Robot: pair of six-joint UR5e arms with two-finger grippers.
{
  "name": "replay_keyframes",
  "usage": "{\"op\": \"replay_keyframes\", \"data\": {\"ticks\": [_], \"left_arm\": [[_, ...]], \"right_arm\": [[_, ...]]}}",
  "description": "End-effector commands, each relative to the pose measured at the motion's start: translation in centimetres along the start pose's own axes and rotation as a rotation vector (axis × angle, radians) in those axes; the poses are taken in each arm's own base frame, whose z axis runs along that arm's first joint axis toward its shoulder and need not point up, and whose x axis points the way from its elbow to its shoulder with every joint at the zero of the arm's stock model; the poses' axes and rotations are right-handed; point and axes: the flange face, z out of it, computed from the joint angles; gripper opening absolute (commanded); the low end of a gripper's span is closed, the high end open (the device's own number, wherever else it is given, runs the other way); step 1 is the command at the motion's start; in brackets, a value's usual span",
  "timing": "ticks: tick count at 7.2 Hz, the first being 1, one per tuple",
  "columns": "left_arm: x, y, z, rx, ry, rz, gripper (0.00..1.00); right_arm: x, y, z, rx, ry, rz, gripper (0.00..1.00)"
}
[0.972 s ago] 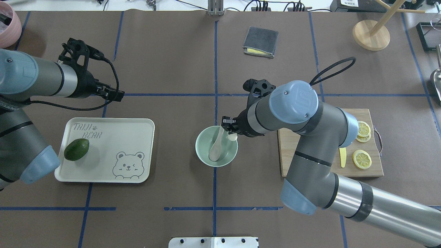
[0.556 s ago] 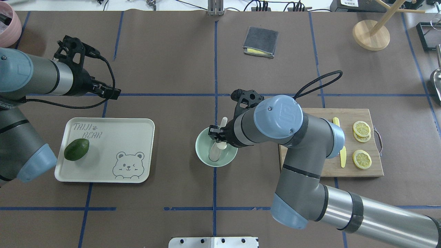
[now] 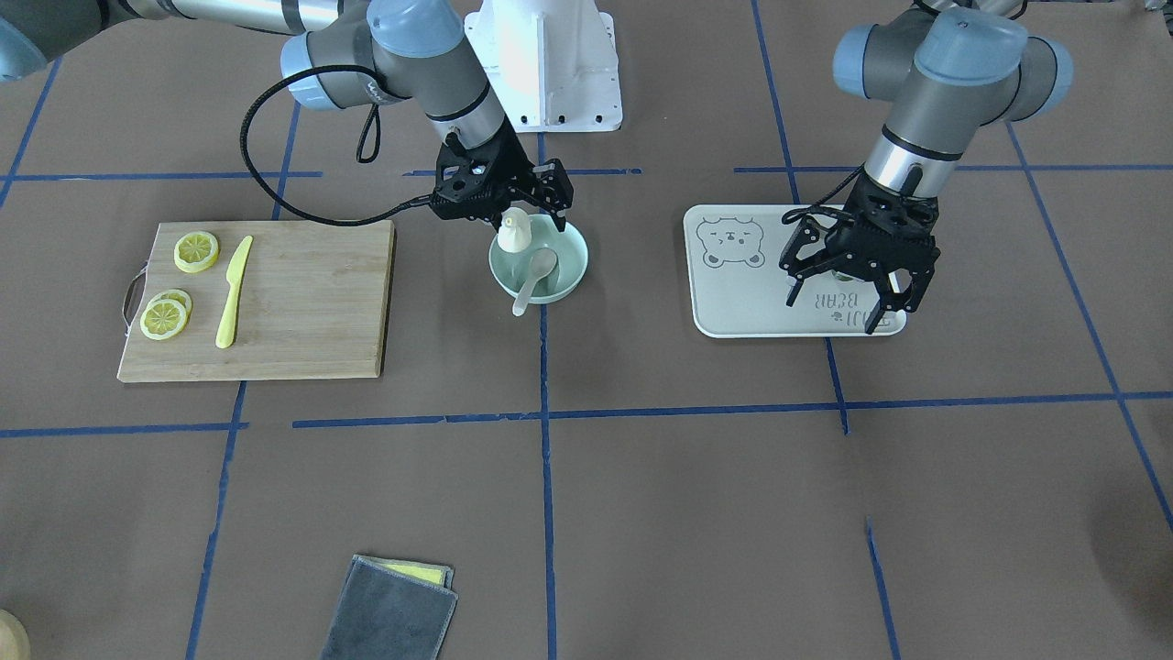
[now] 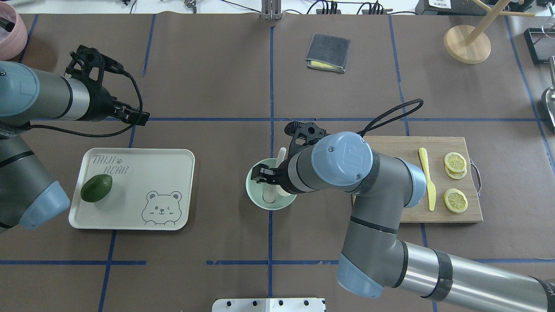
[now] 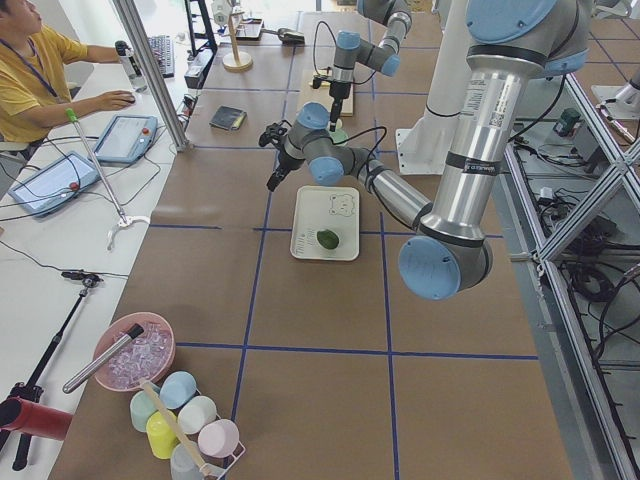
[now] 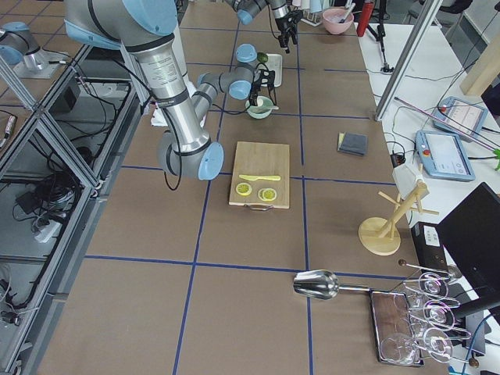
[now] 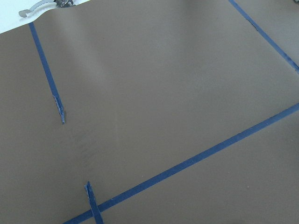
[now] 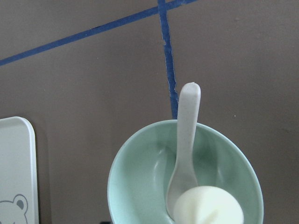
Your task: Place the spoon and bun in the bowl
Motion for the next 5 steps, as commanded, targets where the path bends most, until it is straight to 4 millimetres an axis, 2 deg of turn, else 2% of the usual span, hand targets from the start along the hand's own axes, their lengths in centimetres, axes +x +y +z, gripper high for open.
{"op": "replay_keyframes", "data": {"ticks": [1, 3, 4, 5], "left_arm": [[-1.1, 1.4, 0.1, 0.006, 0.004, 0.002, 1.00], [-1.4, 1.8, 0.1, 0.008, 0.006, 0.002, 1.00], [-2.7, 1.8, -0.4, 0.008, -0.007, 0.010, 1.00], [-6.1, 2.4, -1.5, -0.020, -0.008, 0.058, 1.00]], "right_arm": [[-0.1, 0.0, 0.1, -0.001, 0.001, 0.000, 0.87], [-0.1, 0.0, -0.1, 0.001, -0.002, 0.000, 0.87], [0.0, -0.3, -1.4, 0.005, -0.021, -0.004, 0.86], [3.9, -0.6, -4.2, -0.001, -0.022, -0.005, 0.85]]}}
